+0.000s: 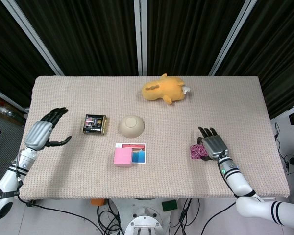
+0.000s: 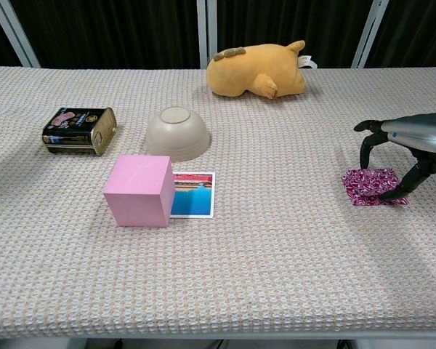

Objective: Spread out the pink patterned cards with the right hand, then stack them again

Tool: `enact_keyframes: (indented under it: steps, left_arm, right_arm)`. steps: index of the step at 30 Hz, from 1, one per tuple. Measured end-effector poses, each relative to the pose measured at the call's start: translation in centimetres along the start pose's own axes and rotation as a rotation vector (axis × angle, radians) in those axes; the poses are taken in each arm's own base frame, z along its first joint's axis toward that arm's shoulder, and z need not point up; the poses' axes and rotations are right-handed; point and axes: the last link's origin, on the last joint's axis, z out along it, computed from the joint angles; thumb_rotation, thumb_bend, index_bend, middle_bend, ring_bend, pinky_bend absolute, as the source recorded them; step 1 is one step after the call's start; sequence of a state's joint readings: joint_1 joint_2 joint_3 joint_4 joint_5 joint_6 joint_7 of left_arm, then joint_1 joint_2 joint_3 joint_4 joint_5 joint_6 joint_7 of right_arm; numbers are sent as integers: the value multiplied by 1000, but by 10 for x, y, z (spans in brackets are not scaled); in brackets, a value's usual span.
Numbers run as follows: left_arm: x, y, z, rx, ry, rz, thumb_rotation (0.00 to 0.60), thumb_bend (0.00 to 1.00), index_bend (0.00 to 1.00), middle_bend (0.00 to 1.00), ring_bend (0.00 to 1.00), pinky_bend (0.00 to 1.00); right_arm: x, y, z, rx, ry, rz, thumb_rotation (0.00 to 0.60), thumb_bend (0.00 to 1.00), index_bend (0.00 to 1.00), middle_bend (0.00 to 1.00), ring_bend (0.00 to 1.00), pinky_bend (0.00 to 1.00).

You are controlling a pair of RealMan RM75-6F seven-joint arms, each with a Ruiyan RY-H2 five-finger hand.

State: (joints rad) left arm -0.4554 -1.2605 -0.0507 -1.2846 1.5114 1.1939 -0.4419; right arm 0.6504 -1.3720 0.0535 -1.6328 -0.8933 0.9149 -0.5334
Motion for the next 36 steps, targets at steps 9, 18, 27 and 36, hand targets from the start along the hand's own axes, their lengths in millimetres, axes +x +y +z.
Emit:
enact_keyframes:
  steps: [9,18,27,36]
  left_arm:
    - [2,1,0,-4,0,0,314,233,40,52,19,141]
    - [1,-1,-3,-3,0,-5,314,233,40,52,19,141]
    - [2,-3,-5,2,5,-8,315,233,40,52,19,141]
    - [8,-4,-10,3,30,8,314,233,40,52,19,140]
  right_arm:
    - [-1,-7,-2,-1,-8,26,600,459,426,0,0,0]
    - [-2,-9,-4,-8,-11,25,600,395,358,0,0,0]
    - [-2,-11,-5,-8,-12,32,600,388,331,0,0,0]
    - [19,4,-28,-25,89,62,600,381,157,0,0,0]
